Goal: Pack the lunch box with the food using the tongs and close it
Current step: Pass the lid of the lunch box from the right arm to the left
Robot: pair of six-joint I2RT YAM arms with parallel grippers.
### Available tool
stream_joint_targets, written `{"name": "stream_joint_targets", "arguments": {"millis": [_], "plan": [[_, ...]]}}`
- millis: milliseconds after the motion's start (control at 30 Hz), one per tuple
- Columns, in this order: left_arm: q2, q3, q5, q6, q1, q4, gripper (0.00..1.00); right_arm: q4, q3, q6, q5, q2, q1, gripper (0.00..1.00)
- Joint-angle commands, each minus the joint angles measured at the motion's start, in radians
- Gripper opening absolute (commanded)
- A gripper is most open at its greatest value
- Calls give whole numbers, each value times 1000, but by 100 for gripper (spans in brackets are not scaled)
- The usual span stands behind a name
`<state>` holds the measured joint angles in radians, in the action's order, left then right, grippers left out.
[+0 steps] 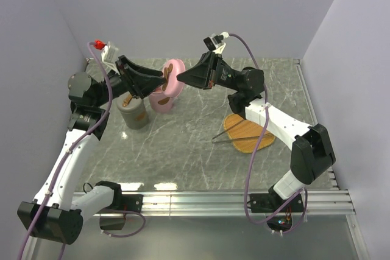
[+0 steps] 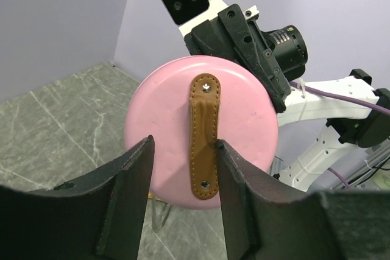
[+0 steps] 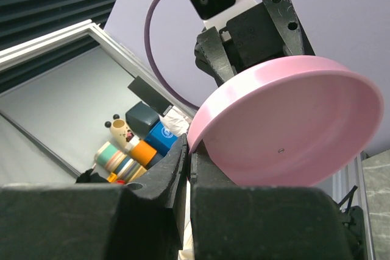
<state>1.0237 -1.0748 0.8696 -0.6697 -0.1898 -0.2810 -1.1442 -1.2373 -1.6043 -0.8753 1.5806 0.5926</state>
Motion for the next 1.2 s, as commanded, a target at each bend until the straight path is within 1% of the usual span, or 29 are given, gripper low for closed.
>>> {"name": "stream_joint_targets", "arguments": {"millis": [0, 100, 267, 600, 933, 967, 1033, 1067, 1133, 1167], "plan": [[-24, 10, 39, -39, -8, -90, 51, -52, -4, -2, 22, -34, 3, 0], [-13, -1, 28, -47, -10, -86, 51, -40, -7, 9, 21, -37, 6, 0], [4, 3, 40, -99, -11, -141, 51, -31, -1, 21, 13, -41, 13, 0], [21, -17, -15, -33, -28, -44, 44, -3, -13, 47, 15, -37, 33, 0], [33, -14, -20, -34, -56, -53, 27, 24, -10, 61, 16, -39, 45, 0], [35, -13, -17, -39, -56, -56, 20, 34, -8, 72, 16, -41, 46, 0], [35, -13, -15, -41, -57, -60, 13, 37, -4, 75, 15, -42, 46, 0], [33, -14, -15, -38, -59, -55, 6, 41, -4, 78, 13, -41, 49, 0], [33, -19, -21, -33, -59, -43, 1, 47, -5, 84, 10, -41, 47, 0], [32, -20, -30, -28, -57, -37, 1, 61, -7, 90, 9, -39, 46, 0]]}}
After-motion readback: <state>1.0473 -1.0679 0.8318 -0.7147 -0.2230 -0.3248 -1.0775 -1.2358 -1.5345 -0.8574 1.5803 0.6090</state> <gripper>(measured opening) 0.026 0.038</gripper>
